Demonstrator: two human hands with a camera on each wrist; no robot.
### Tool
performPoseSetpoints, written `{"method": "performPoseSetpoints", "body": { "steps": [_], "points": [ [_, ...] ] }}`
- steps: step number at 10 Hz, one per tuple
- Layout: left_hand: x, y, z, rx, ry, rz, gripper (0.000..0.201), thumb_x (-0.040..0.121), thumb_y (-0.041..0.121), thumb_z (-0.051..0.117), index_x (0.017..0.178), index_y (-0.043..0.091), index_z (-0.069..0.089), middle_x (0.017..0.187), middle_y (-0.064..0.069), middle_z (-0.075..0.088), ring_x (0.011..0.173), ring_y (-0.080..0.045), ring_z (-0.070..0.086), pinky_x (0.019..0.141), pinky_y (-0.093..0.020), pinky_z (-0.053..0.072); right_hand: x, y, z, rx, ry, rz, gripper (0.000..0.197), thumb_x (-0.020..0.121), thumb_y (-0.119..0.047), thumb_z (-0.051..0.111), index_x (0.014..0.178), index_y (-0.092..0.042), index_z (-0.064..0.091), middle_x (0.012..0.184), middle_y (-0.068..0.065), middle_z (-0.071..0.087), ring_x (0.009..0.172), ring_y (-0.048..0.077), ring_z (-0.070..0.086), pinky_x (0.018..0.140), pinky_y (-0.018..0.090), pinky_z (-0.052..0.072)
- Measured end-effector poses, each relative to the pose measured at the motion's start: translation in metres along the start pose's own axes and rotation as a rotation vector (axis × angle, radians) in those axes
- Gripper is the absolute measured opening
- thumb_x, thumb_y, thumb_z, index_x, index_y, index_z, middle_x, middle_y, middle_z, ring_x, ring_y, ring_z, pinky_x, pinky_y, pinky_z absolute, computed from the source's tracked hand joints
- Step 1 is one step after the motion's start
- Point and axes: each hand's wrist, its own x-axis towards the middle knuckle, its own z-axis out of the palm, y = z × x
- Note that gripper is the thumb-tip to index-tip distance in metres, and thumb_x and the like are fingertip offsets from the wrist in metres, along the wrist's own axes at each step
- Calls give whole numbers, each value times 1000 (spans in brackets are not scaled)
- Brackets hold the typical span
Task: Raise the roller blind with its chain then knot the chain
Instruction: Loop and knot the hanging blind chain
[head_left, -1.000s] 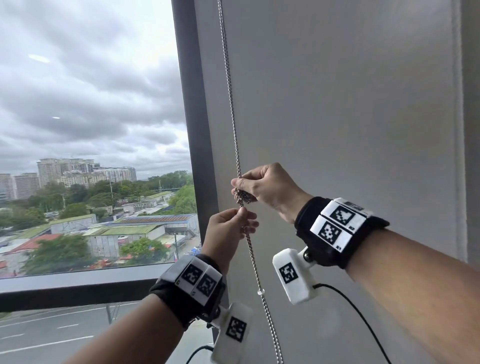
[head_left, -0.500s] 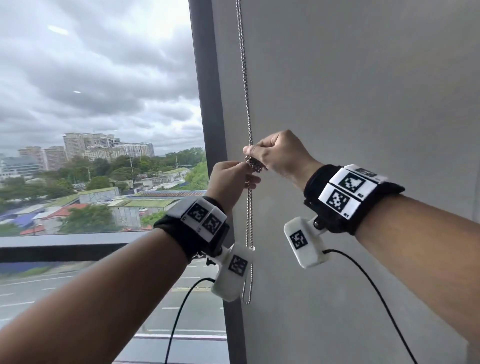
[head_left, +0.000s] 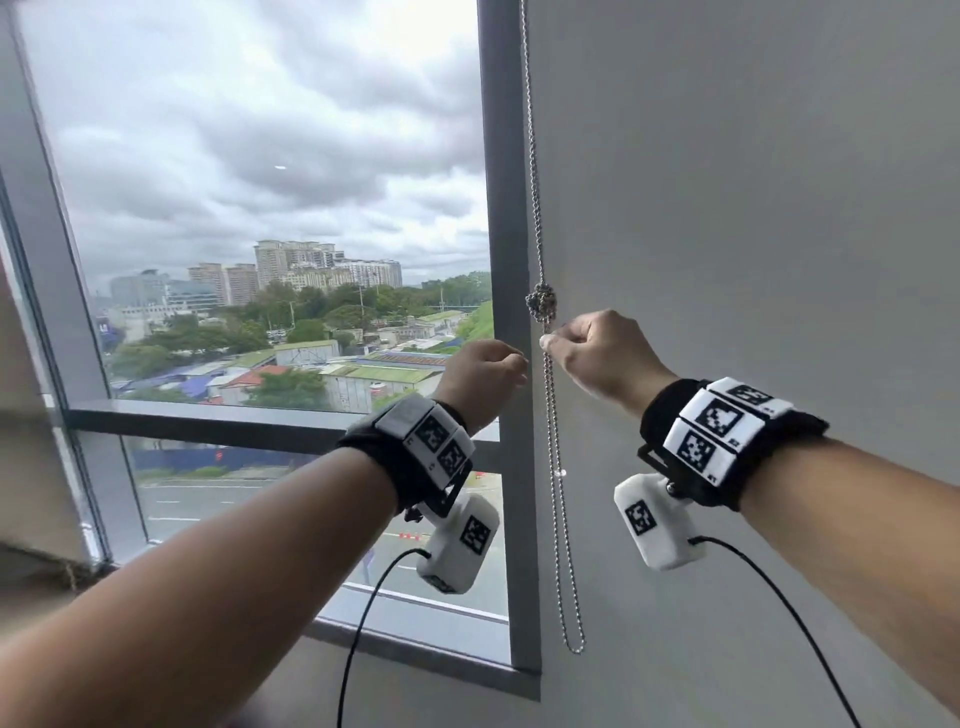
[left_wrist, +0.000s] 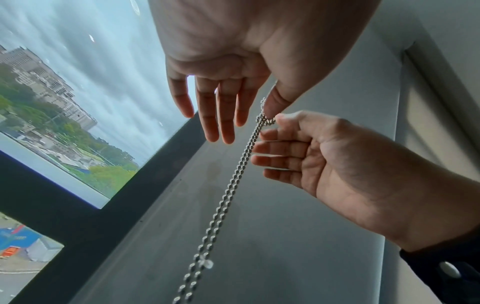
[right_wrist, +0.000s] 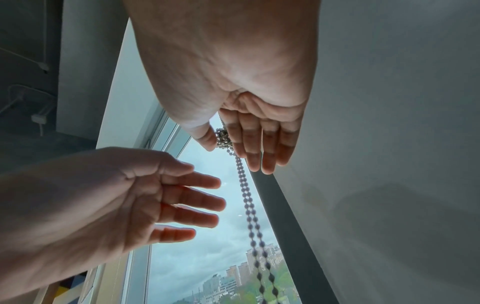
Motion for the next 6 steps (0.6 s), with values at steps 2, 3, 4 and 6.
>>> {"method": "performPoseSetpoints", "body": {
  "steps": [2,3,4,6],
  "points": [
    [-8,-21,-40,131,-3,0,36,70,29,50,86,6,72,83,-14,72,87,-35,66,85,-47,52,-10,-15,18,-86,-79,16,28,90,-31,58,95,-9,75,99,7,75,100,22,67,82,23,45],
    [-5,-35,-66,268,-19,23,30,84,25,55,103,7,70,99,-14,72,95,-31,65,89,-41,50,-9,-29,25,-144,-95,30,28,91,-31,57,102,-11,74,105,7,74,105,23,65,90,28,47],
    [-2,-48,-95,430,-48,43,38,90,32,52,118,8,62,110,-12,70,101,-28,62,91,-38,48,-6,-46,34,-216,-115,39,30,91,-31,58,108,-11,72,110,9,73,107,25,63,94,30,46],
    [15,-58,-144,614,-133,60,62,91,50,45,135,7,44,135,-15,55,116,-30,56,97,-42,46,1,-71,49,-296,-145,33,35,93,-32,55,120,-12,67,120,9,68,113,24,59,98,31,45]
  ]
}}
